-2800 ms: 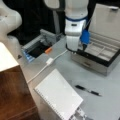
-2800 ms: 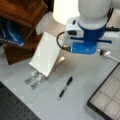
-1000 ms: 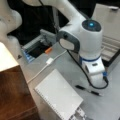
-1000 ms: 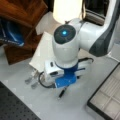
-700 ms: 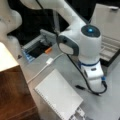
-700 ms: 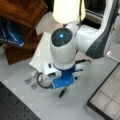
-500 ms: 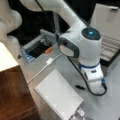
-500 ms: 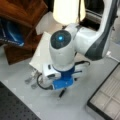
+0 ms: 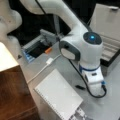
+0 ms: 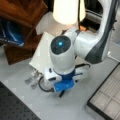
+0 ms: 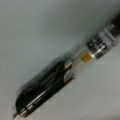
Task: Open the box. Pick up the pen. Place the pen in the box. Pick up the book. Place the book on the shelf.
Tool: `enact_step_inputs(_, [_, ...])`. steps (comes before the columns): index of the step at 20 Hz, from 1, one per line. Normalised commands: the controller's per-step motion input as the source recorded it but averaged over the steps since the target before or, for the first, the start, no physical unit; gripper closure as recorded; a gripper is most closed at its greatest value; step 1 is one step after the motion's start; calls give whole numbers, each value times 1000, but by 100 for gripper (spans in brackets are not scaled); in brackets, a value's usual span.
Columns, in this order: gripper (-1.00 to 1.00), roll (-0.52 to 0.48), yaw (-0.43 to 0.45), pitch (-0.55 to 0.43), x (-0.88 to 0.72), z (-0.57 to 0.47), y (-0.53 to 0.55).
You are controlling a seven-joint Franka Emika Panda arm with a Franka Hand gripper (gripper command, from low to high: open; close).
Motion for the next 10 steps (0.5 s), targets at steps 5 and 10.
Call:
enact_step_inputs(5, [-100,-132,18,32,233,-71,63])
enact_step_inputs(10, [-100,-158,11,10,155,-56,14])
